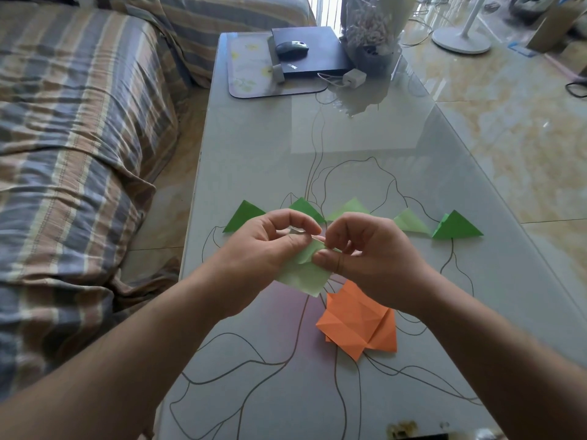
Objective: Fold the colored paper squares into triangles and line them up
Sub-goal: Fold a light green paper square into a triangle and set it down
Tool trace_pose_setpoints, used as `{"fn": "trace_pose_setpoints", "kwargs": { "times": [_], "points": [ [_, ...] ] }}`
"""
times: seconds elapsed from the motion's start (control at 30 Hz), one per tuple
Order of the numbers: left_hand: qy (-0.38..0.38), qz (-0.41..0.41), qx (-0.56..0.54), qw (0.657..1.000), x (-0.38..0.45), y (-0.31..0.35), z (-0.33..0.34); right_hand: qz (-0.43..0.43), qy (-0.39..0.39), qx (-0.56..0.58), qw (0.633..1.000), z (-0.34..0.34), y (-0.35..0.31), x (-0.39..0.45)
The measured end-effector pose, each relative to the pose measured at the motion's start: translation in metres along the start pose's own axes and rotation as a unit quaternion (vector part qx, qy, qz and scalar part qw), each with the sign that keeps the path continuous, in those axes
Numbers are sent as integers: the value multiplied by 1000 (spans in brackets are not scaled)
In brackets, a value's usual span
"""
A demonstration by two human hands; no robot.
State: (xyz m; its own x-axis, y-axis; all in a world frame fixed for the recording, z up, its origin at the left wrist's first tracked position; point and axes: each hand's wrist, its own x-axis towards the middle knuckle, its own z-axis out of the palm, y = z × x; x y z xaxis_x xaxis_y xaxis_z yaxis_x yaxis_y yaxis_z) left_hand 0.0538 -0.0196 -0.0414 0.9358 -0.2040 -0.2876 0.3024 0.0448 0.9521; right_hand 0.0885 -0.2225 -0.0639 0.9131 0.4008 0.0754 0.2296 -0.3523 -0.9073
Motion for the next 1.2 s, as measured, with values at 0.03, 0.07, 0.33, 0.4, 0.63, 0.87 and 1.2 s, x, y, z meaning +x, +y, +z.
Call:
{"fn": "trace_pose_setpoints", "kwargs": {
  "times": [0.03, 0.07, 0.33, 0.4, 0.63, 0.87, 1.2],
  "points": [
    [-4, 3, -1, 1000, -1, 0, 1, 0, 8, 2, 1000, 0, 0, 0],
    [-3, 10, 7, 1000, -1, 0, 1, -2, 14, 4, 1000, 0, 0, 1],
    [8, 26, 46, 999, 1, -4, 0, -8, 17, -2, 1000, -2, 1, 0],
    [9, 18, 28, 999, 2, -4, 1, -6, 18, 11, 1000, -2, 0, 0],
    [76, 43, 38, 995, 3, -5, 2, 15, -13, 102, 995, -3, -4, -2],
    [96, 95, 41, 990, 2, -7, 4, 70, 17, 192, 979, -5, -11, 0],
    [94, 73, 7, 993, 0, -4, 5, 85, 31, 224, 970, -2, -13, -1]
  ]
}}
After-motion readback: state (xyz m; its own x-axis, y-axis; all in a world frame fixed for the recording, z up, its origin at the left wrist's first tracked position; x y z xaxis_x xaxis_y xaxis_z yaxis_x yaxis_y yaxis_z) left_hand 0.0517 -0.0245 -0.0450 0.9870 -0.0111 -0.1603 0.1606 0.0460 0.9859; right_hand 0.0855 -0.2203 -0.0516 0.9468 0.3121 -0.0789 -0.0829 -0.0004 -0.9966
